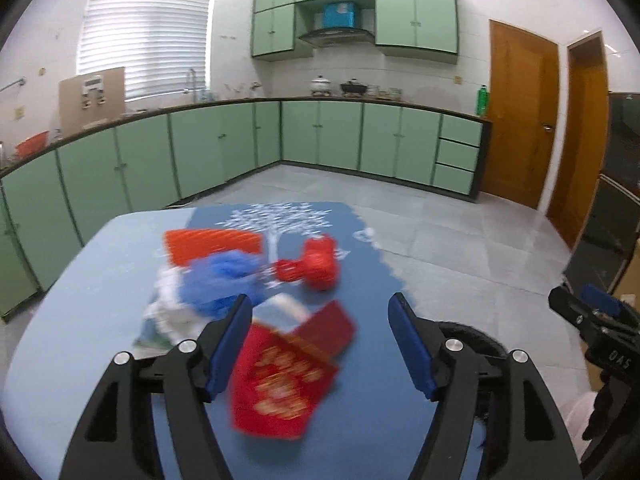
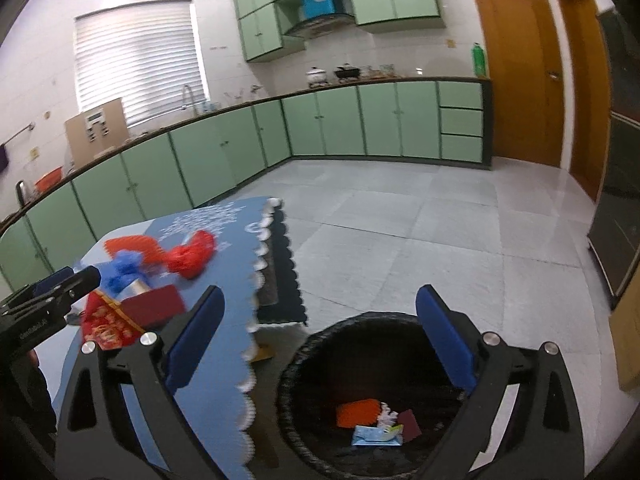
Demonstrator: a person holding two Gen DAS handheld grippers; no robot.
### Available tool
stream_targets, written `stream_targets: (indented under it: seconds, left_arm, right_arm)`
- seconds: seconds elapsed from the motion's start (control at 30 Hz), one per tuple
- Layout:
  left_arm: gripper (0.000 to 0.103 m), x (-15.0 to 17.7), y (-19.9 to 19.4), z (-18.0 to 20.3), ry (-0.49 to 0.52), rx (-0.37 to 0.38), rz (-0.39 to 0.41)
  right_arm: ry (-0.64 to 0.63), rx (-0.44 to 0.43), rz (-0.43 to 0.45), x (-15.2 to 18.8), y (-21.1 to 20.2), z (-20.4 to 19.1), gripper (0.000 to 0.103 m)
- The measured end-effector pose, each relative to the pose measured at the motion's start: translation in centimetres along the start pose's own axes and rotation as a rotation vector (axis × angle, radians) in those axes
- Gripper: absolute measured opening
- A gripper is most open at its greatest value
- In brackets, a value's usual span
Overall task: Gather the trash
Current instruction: 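Move the left gripper back to the table toward the red paper cone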
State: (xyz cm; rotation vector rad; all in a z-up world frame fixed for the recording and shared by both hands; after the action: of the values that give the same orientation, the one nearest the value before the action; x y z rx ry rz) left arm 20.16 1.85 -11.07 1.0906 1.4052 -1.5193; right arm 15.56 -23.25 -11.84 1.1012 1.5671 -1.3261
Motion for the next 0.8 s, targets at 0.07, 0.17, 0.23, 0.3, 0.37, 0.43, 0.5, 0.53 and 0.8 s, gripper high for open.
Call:
stream_targets:
  seconds: [0.07, 0.17, 0.23, 0.3, 0.37, 0.43, 0.5, 0.53, 0.8]
  left_arm:
    - [0.069, 0.7, -0.3, -1.6, -0.004, -0.025, -0.009]
    - [0.069, 1.8, -0.6, -3.7, -0.020, -0.049, -0.024]
    - [0.069, 2.4, -0.7, -4.4, -0.028, -0.058, -0.030]
    - [0.069, 3.0, -0.5, -5.0, -0.034, -0.060, -0.038]
    - [0.069, 3.7, -0.3, -5.4, -0.043, -0.059, -0.048]
    - [0.069, 4.3, -0.1, -5.5, -0.053, -0.057, -0.057]
    - [0.069, 4.9, 0.2, -5.7, -0.060, -0.053, -0.067]
    - [0.069, 5.2, 0.4, -5.5, -0.063, -0.051, -0.071]
    - [0.069, 7.3, 2.2, -5.0, -0.078, -0.027, -0.123]
  right_arm:
    - [0.000, -0.024, 0.000, 0.2, 0.1, -1.3, 0.094]
    - [0.002, -0.057, 0.004, 0.5, 0.3, -3.1, 0.094]
    - [-0.006, -0.072, 0.005, 0.9, 0.5, -4.2, 0.094]
    - [-0.012, -0.079, 0.002, 1.2, 0.7, -5.1, 0.094]
    - [-0.015, -0.086, -0.004, 1.6, 0.9, -5.8, 0.094]
    - [-0.021, -0.088, -0.004, 2.0, 0.9, -6.2, 0.094]
    - [-0.030, -0.090, -0.007, 2.3, 1.1, -6.5, 0.094]
    - [-0.034, -0.089, -0.010, 2.3, 1.2, -6.6, 0.094]
    - [-0.040, -0.083, -0.024, 2.8, 1.7, -6.4, 0.094]
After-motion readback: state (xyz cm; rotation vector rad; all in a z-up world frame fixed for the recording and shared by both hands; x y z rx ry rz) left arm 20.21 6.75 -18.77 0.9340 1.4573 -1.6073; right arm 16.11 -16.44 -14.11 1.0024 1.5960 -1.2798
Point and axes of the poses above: each gripper's, at about its wrist camera, not at the fingertips, and y roughly the way its jaws point, z to its right, x to its underside, the point moved 8 cm from there along y, roughly the way its jaws point, and after that the axes turned 12 degrees about z, right-handed, at the moved point
